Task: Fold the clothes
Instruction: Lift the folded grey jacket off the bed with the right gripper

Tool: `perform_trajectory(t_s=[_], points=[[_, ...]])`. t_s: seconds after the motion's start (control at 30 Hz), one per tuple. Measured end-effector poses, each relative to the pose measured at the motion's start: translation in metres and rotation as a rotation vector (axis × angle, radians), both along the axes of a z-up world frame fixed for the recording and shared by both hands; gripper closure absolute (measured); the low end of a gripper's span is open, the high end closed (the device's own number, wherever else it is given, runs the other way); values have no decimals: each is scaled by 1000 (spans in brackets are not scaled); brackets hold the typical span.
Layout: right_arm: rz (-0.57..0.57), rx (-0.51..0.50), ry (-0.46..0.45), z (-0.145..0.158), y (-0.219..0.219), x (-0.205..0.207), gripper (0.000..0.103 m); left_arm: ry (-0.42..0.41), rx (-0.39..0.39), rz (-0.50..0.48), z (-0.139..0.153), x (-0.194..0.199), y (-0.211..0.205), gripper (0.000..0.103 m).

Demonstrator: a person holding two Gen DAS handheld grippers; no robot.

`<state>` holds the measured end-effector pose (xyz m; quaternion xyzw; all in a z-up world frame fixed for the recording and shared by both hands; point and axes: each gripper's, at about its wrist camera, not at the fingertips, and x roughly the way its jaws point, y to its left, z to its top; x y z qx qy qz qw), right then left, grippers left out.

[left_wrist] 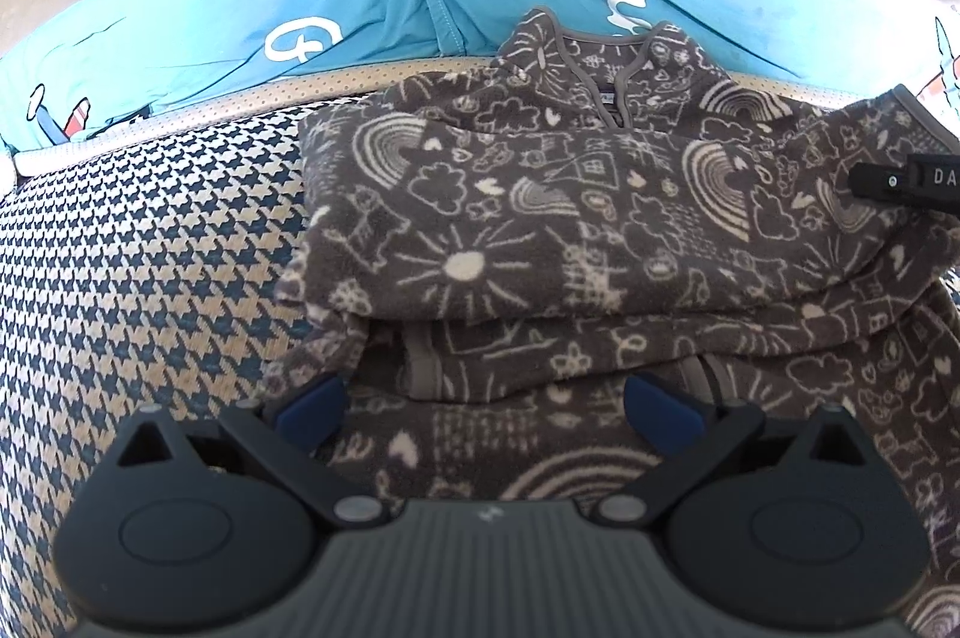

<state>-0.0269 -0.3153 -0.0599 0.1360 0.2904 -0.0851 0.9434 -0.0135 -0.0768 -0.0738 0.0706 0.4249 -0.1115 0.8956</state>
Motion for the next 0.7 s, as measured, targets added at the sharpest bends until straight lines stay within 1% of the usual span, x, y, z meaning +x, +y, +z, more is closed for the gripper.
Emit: perform_trajectory(t_s=[0.3,0.5,0.7], points=[[38,-13,-46,16,27,3,78,-19,-7,35,11,1,13,0],[49,-12,-67,23,48,9,79,-22,-15,68,19,0,31,0],[92,-32,-113,38,76,14,80,-38,-25,93,28,-3,50,0]])
